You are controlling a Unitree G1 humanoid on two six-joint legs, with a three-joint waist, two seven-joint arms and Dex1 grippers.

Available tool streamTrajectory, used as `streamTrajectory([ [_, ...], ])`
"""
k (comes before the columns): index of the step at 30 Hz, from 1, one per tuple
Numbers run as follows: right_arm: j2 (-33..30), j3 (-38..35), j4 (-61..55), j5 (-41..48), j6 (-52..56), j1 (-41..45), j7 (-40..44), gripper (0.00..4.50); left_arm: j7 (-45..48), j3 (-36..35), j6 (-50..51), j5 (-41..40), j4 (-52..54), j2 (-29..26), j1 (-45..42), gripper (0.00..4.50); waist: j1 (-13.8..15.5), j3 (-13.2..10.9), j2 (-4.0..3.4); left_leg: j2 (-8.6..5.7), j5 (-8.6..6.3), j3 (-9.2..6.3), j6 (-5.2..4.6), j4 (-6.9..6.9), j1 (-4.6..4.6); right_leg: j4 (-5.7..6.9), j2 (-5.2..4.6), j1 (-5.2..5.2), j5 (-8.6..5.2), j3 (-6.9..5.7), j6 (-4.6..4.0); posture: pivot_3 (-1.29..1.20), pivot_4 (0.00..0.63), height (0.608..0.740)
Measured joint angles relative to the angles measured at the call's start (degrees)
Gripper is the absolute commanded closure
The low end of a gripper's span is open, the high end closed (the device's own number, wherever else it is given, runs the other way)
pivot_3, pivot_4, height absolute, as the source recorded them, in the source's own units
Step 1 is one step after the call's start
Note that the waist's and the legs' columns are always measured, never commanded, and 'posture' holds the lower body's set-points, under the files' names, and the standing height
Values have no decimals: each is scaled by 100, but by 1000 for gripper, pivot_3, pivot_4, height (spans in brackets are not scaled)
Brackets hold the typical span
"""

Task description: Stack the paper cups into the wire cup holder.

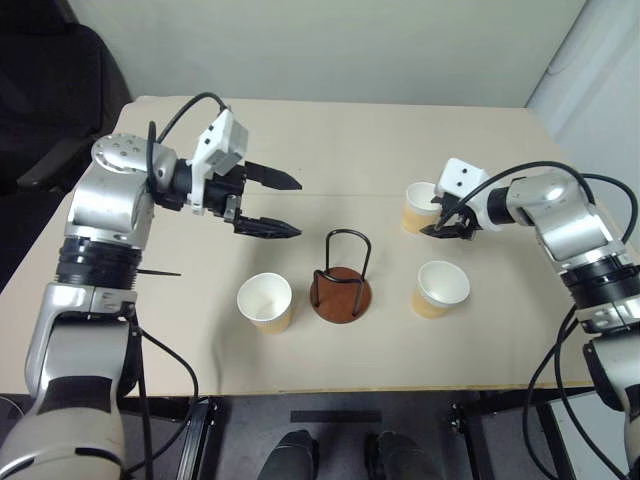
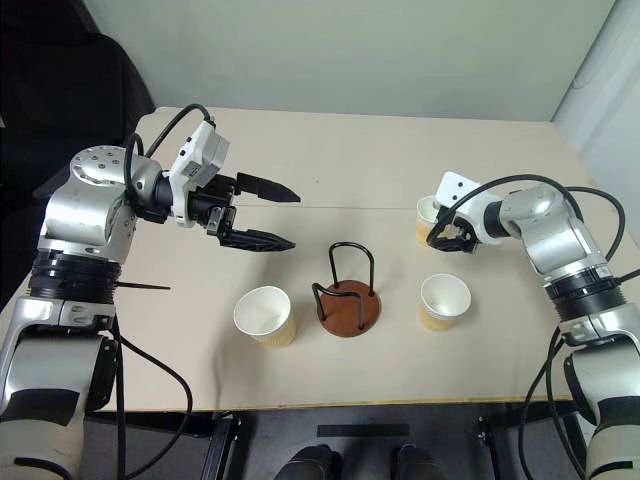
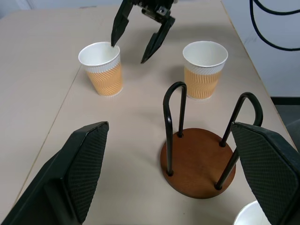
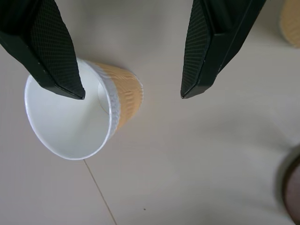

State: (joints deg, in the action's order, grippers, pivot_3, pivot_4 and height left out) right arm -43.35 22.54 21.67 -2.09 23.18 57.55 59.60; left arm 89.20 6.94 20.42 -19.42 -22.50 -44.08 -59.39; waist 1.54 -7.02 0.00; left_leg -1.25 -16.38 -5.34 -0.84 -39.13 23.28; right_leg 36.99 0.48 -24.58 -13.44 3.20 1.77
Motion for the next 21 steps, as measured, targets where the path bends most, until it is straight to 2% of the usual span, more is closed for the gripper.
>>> streamTrajectory([
  [9,462,118,1291,-832,-974,339,-73,1213,-62,-14,-2,0,2,-1,46,26,7,0,-1,0,0,-1,0,5,13,3,0,-8,2,-1,-3,0,150,740],
  [13,570,119,1643,-1064,-1250,405,-79,2112,-82,-15,-1,0,3,-1,110,0,9,0,-1,0,0,-1,1,7,22,2,0,-14,2,-2,-3,0,150,740],
  [19,634,105,1733,-1160,-1351,445,25,4210,-85,-15,-1,2,5,-1,110,0,16,-1,-1,0,0,-2,1,7,32,0,0,-21,2,-3,-3,0,150,740],
  [20,634,89,1728,-1160,-1343,449,69,4468,-85,-15,-1,3,5,-1,110,0,16,-1,-1,0,0,-2,1,7,32,0,0,-22,2,-3,-3,0,150,740],
  [21,631,77,1708,-1158,-1327,448,102,4468,-85,-15,-1,5,5,-1,110,0,17,-1,-1,0,0,-2,1,7,32,0,0,-22,2,-3,-3,0,150,740],
])
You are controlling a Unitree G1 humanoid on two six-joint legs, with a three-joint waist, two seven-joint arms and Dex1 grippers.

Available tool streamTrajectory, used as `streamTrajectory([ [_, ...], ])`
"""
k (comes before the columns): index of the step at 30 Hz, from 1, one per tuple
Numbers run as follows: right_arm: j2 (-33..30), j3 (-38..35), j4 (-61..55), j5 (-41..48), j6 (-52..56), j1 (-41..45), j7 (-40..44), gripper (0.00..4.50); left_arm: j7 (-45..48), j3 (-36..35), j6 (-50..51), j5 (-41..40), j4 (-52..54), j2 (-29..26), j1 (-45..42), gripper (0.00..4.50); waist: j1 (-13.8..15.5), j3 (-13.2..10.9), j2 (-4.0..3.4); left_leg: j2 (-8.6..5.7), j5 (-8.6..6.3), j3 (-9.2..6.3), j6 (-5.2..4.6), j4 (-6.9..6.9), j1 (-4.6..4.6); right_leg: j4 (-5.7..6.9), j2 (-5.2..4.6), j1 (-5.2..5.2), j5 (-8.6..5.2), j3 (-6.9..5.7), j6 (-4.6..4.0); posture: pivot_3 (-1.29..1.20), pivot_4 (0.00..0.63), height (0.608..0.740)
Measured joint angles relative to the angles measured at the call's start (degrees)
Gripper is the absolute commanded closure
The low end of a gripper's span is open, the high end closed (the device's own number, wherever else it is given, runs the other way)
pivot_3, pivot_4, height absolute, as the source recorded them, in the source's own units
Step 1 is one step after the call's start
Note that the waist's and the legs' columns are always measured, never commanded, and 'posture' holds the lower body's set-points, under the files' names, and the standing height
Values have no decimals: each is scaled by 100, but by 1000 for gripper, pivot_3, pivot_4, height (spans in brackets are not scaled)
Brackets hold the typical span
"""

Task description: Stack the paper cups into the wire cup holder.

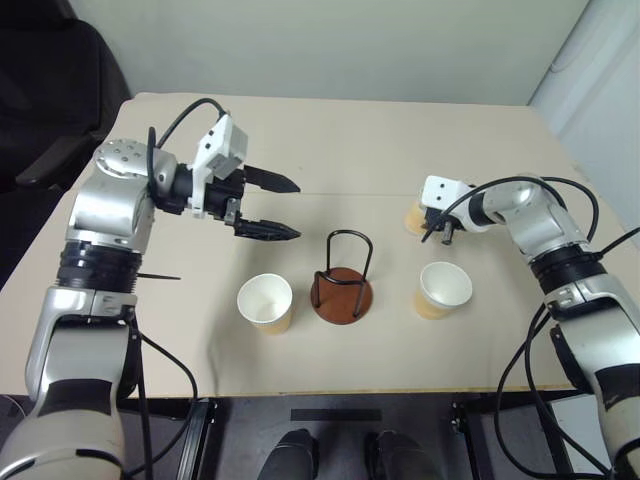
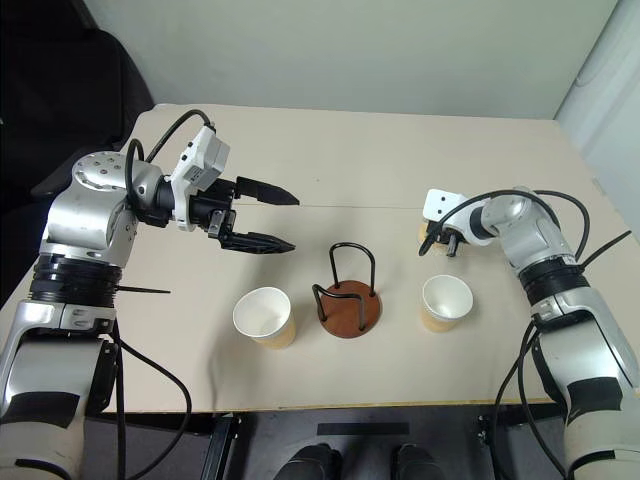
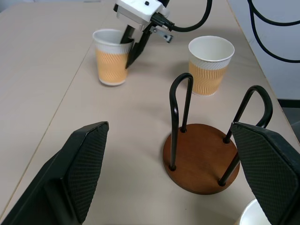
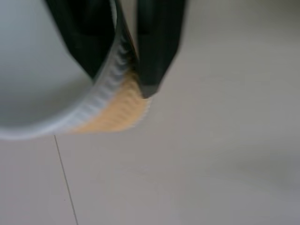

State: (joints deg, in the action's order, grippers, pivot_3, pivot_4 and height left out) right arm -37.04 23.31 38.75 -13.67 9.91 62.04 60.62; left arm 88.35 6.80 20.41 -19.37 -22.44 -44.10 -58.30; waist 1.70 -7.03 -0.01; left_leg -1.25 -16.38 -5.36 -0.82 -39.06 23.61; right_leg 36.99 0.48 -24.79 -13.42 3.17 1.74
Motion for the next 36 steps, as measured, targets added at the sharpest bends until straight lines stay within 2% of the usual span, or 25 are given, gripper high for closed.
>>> streamTrajectory([
  [9,-357,-285,-1183,241,663,-103,649,4468,7,0,-24,60,-16,4,-4,0,6,0,-1,0,0,-1,0,-1,8,-3,0,-4,0,-1,0,0,150,740],
  [16,-846,-681,-3273,907,2140,-241,1398,4468,54,3,-75,111,-27,5,-4,0,-14,-1,-1,1,1,0,1,-2,11,-3,1,-7,0,-2,0,0,150,740],
  [21,-1047,-786,-4522,1537,3242,93,1774,4468,108,5,-138,128,-50,8,-4,0,-19,-1,-2,1,1,0,1,-3,12,-5,1,-10,0,-1,0,0,150,740],
  [27,-935,-855,-5417,2203,4238,670,1820,4468,138,52,-250,241,-242,48,-9,0,-27,-1,-2,1,1,-1,1,-6,12,-9,1,-16,-1,-1,0,0,150,740],
  [31,-806,-796,-5645,2530,4584,742,1745,4468,179,123,-383,264,-351,40,-59,0,-25,-1,-2,0,1,-1,0,-10,12,-10,1,-18,-1,0,0,0,150,740],
  [36,-687,-528,-5872,2891,4841,749,1714,4468,193,608,-531,-2,-349,-403,-179,0,-57,-1,-2,1,2,-1,2,-9,22,-8,1,-38,-3,0,-3,0,150,740],
])
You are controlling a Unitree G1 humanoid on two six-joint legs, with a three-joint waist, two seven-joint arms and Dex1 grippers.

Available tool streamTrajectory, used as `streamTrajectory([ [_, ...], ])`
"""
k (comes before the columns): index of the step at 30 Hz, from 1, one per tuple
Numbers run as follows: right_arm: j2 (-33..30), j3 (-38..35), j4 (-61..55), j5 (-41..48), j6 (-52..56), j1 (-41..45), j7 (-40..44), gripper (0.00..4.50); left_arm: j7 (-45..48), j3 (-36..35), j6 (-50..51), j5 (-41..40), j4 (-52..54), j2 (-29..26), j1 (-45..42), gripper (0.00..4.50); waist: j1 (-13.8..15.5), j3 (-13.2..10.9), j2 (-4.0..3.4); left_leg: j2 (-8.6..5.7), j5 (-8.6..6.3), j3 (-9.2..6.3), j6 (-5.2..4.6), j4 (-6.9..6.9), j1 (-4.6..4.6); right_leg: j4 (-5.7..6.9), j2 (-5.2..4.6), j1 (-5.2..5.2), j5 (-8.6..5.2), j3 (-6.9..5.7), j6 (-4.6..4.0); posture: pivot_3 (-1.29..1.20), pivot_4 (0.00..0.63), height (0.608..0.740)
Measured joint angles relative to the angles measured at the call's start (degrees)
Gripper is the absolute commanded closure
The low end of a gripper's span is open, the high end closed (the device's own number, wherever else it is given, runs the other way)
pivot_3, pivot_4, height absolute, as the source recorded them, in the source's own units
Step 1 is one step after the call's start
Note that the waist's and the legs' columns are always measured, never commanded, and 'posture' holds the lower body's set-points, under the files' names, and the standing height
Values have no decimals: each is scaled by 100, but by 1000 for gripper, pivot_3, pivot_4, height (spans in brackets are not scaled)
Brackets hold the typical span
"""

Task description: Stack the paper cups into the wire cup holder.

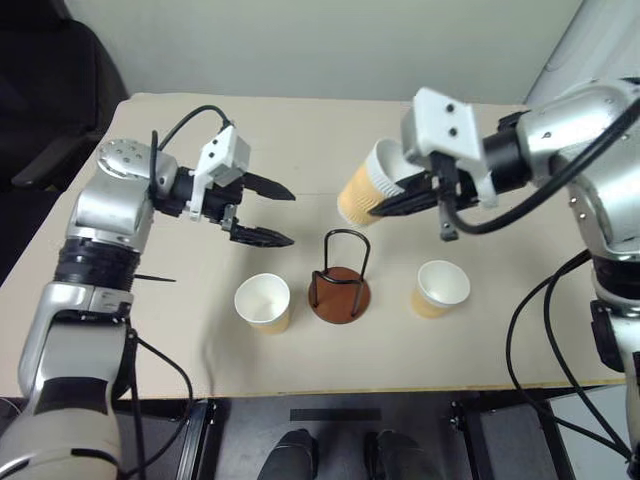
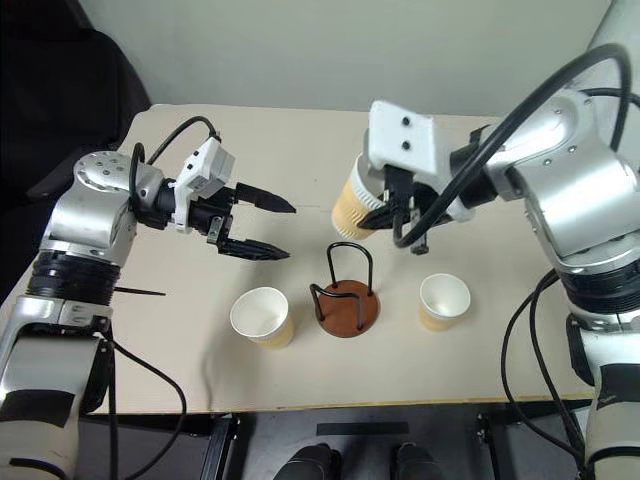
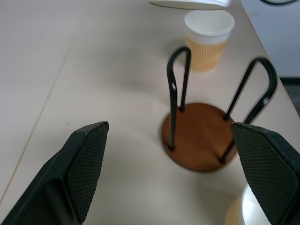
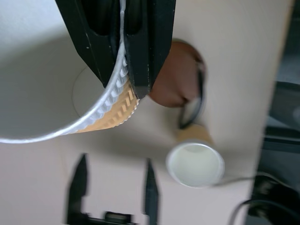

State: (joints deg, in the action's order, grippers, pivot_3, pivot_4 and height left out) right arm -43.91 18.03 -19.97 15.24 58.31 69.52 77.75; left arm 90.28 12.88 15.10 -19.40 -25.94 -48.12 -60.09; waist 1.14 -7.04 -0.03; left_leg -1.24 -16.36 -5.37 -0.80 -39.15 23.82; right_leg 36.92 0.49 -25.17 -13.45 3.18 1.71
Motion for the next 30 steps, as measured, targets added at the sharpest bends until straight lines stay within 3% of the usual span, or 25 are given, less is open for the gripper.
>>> streamTrajectory([
  [6,-38,346,-196,201,18,-18,18,4468,10,418,-69,-418,97,-388,-162,0,0,0,0,0,0,0,0,-7,16,0,1,-11,0,0,0,0,150,740],
  [19,-25,893,-179,131,-497,-272,-22,4468,15,527,-110,-517,101,-425,-199,0,-37,0,0,1,0,0,0,-8,17,3,1,-16,0,0,0,0,150,740],
  [22,-30,1043,-100,14,-697,-365,-23,3924,16,527,-110,-516,101,-423,-198,0,-42,0,0,1,0,0,0,-9,17,4,1,-16,0,0,0,0,150,740],
  [30,66,1085,-70,-94,-818,-440,-141,1143,17,511,-109,-516,132,-422,-157,0,-54,0,0,1,0,0,0,-10,18,4,1,-17,0,0,0,0,150,740],
])
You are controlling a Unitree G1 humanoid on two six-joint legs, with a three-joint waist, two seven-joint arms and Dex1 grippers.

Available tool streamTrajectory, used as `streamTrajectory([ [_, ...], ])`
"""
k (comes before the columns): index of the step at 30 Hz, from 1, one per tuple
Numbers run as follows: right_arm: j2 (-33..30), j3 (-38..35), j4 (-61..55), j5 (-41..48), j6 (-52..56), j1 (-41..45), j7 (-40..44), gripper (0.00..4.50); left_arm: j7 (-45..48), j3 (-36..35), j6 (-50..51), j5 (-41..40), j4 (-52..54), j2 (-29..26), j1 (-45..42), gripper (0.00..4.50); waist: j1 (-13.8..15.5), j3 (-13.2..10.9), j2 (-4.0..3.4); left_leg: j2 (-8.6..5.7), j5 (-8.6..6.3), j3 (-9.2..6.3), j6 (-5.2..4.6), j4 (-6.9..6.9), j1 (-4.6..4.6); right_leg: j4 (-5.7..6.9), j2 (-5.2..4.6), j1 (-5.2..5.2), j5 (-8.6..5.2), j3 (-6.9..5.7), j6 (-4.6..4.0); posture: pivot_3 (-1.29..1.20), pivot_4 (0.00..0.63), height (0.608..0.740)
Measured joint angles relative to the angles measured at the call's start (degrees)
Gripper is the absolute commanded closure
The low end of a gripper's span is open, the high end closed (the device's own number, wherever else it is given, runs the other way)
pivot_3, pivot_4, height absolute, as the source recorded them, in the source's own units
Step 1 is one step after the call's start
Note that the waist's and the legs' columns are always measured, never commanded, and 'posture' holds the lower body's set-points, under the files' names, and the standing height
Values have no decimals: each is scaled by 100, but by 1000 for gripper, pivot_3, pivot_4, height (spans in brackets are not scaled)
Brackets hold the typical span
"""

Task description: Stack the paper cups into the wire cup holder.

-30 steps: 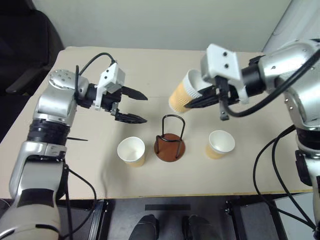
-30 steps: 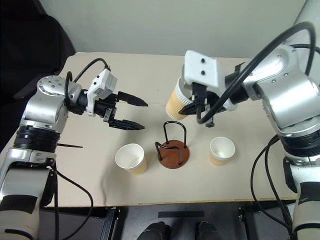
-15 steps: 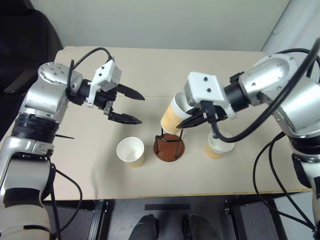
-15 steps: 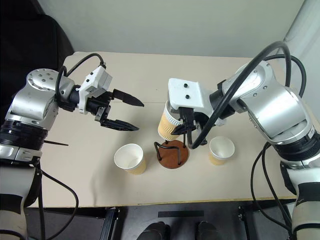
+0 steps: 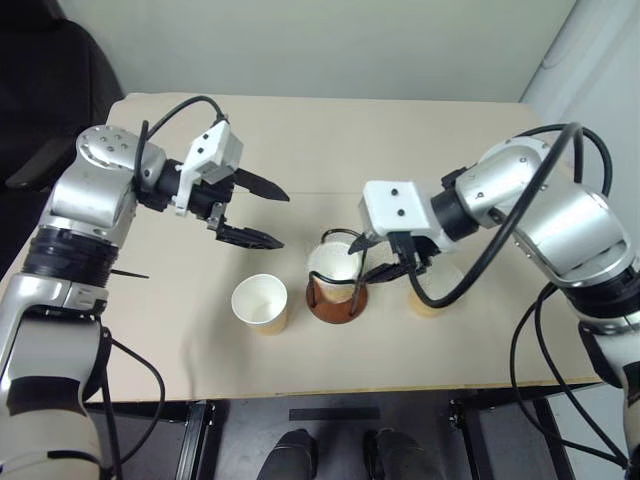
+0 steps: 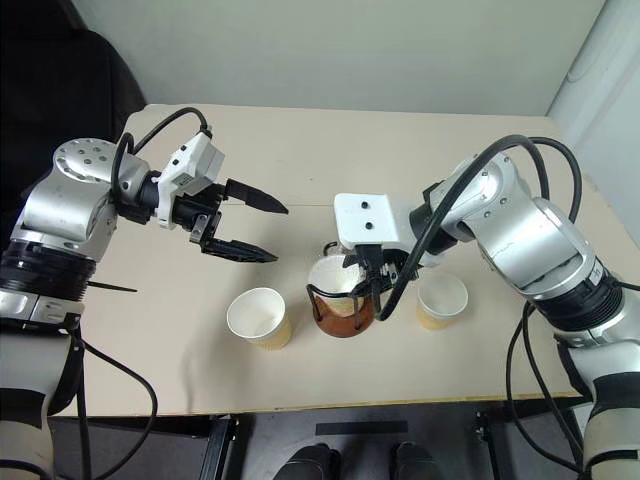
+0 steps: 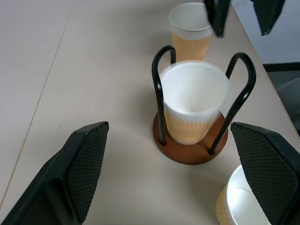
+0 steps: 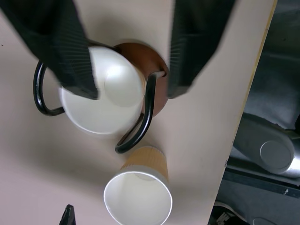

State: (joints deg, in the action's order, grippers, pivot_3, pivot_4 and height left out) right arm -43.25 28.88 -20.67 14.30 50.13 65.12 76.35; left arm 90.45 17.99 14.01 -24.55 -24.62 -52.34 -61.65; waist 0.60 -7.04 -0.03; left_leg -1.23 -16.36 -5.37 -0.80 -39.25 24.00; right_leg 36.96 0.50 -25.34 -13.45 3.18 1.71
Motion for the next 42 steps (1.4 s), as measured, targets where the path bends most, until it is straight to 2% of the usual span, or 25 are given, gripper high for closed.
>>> streamTrajectory([
  [3,83,-3,4,14,55,-48,-117,96,1,-5,7,1,9,0,10,0,-1,0,0,0,0,0,0,-1,1,0,0,0,0,0,0,0,150,740],
  [9,289,-456,58,291,454,-58,-486,96,4,-193,120,3,139,86,79,0,0,0,0,-1,0,0,0,-2,2,0,0,0,0,0,0,0,150,740],
  [13,619,-1395,25,870,1281,-95,-971,96,-24,-440,427,-27,300,288,134,0,1,0,1,-1,0,0,0,-5,2,0,0,1,0,-1,0,0,150,740],
  [16,1130,-2392,-115,1552,2353,-91,-1421,96,-98,-638,772,-169,673,458,290,0,-1,1,1,0,1,2,1,-7,2,-1,7,0,0,0,0,0,150,740],
  [18,1148,-2778,-404,1922,2840,-135,-1624,96,-109,-712,950,-250,939,486,457,0,4,1,1,0,1,1,1,-7,2,-2,7,1,0,0,0,0,150,740],
  [20,906,-2988,-757,2158,3106,-381,-1747,96,-108,-739,1073,-256,1109,501,594,0,18,2,2,1,1,0,2,-13,2,-2,7,4,0,-1,0,0,150,740],
  [23,-115,-2976,-1269,2277,3185,-1269,-1754,96,-86,-797,1154,-243,1197,473,701,0,92,1,2,-2,1,-2,2,-29,3,-1,3,14,1,1,2,0,150,740],
  [26,-988,-2836,-1724,2301,2905,-1886,-1683,96,-64,-823,1175,-234,1232,492,666,0,93,1,1,0,2,-2,3,-35,1,15,4,15,2,2,4,0,150,740],
  [29,-1550,-2823,-2077,2388,2583,-2426,-1559,96,-47,-821,1196,-189,1228,536,633,0,89,1,1,1,5,-1,8,-43,-6,35,5,17,4,4,7,0,150,740],
  [35,-2268,-2488,-2177,2093,1698,-3054,-1512,96,-13,-816,1196,-111,1208,620,546,0,62,1,2,1,1,0,2,-79,-26,62,5,41,8,8,14,0,150,740],
  [42,-2424,-2001,-1875,1563,935,-3179,-1519,96,0,-802,1198,-108,1222,598,547,0,62,1,2,0,-3,0,-5,-80,-31,63,6,46,8,8,14,0,150,740],
])
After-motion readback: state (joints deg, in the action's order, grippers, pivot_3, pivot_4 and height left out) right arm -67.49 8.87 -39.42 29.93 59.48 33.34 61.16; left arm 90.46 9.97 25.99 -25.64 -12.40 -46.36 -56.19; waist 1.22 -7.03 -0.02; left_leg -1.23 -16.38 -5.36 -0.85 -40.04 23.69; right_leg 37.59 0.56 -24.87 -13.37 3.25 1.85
